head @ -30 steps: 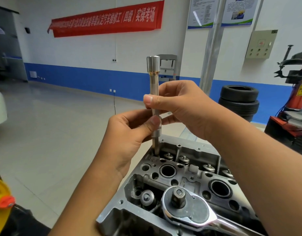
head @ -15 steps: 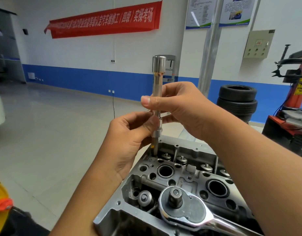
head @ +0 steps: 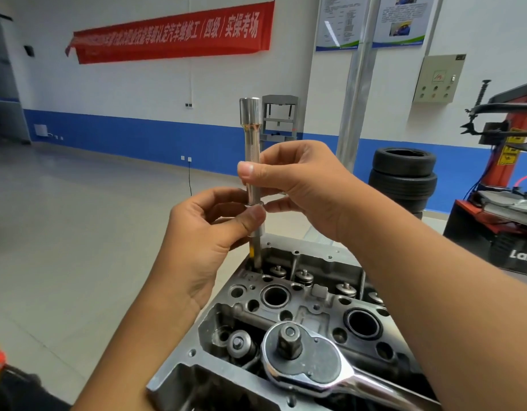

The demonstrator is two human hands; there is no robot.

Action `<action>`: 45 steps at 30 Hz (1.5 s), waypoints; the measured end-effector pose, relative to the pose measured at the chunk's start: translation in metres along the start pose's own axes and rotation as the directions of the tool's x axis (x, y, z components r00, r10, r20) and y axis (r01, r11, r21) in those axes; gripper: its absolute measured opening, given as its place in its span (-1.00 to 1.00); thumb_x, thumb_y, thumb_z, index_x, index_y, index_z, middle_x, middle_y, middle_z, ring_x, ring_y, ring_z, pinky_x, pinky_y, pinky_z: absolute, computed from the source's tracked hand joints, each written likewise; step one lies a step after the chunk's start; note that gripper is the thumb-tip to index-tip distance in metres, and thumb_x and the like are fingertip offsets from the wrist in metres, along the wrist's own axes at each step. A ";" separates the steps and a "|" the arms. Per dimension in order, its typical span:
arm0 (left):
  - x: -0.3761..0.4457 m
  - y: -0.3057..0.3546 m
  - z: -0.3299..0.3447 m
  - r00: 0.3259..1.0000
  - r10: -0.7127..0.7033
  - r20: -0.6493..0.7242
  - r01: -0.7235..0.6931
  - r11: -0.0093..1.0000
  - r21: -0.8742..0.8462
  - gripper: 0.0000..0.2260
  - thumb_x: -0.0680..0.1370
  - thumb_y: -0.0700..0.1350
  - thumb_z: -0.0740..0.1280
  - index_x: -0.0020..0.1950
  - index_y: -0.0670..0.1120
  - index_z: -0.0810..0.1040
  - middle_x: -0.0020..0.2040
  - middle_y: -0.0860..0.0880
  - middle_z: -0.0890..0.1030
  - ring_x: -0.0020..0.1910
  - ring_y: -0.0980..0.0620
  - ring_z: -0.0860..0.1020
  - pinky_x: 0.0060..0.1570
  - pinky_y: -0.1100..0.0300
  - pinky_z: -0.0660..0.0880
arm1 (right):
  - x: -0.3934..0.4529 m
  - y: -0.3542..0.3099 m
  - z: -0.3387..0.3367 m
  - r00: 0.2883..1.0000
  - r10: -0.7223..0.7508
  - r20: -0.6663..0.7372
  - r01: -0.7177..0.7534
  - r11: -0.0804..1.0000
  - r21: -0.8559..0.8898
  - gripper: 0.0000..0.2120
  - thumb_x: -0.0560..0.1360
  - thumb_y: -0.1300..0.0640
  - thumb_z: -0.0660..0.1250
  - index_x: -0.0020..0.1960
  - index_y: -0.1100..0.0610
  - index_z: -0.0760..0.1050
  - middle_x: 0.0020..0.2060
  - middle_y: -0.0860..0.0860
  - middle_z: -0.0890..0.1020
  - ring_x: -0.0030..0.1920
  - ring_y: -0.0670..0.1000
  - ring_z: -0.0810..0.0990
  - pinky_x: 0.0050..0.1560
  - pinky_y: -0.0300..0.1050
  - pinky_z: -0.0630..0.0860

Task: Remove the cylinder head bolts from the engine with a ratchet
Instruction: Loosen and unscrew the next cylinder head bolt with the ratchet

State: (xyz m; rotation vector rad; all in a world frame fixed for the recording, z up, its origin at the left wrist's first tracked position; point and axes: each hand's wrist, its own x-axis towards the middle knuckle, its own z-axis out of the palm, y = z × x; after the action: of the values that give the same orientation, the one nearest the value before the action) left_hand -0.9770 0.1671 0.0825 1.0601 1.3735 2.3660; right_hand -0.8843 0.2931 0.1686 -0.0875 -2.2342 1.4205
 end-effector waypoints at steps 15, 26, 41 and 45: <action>-0.003 0.005 0.006 1.000 0.010 0.027 -0.008 0.999 -0.047 -0.78 0.44 -0.03 0.49 0.05 -0.05 0.77 -0.06 -0.15 0.74 -0.08 -0.11 0.72 -0.12 0.13 0.64 | 0.000 -0.001 0.004 0.999 -0.046 0.004 0.046 0.999 0.016 -0.76 0.47 0.11 0.57 -0.04 0.25 0.60 -0.25 0.08 0.66 -0.20 0.00 0.67 -0.01 0.12 0.70; -0.004 0.008 0.006 0.999 0.050 0.000 -0.049 0.995 -0.081 -0.80 0.46 -0.12 0.45 0.06 -0.07 0.74 -0.01 -0.17 0.74 -0.10 -0.12 0.71 -0.18 0.10 0.64 | 0.000 -0.005 0.009 0.998 -0.069 -0.013 0.070 0.995 0.072 -0.79 0.48 0.11 0.55 -0.06 0.21 0.60 -0.13 0.25 0.65 -0.14 0.06 0.65 -0.06 0.06 0.66; -0.006 0.007 0.008 0.992 0.115 0.054 -0.113 0.992 -0.049 -0.83 0.49 -0.08 0.44 0.05 -0.03 0.75 -0.02 -0.15 0.75 -0.06 -0.18 0.73 -0.14 0.14 0.63 | -0.002 -0.008 0.012 0.996 -0.067 0.053 0.059 0.988 0.144 -0.87 0.50 0.07 0.53 -0.08 0.09 0.62 -0.13 0.08 0.73 -0.13 0.06 0.65 -0.10 0.02 0.60; -0.006 0.009 0.009 0.993 0.117 0.025 -0.116 0.992 -0.041 -0.81 0.47 -0.03 0.45 0.05 -0.04 0.74 -0.02 -0.17 0.75 -0.07 -0.18 0.73 -0.17 0.14 0.63 | -0.001 -0.009 0.012 0.994 -0.094 0.049 0.085 0.983 0.160 -0.86 0.52 0.08 0.51 -0.11 0.10 0.58 -0.14 0.06 0.75 -0.08 0.03 0.71 -0.05 0.01 0.64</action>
State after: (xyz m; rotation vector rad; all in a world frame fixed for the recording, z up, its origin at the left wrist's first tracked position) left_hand -0.9651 0.1649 0.0893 1.1878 1.2830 2.4391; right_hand -0.8867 0.2786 0.1715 0.1060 -2.1319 1.5621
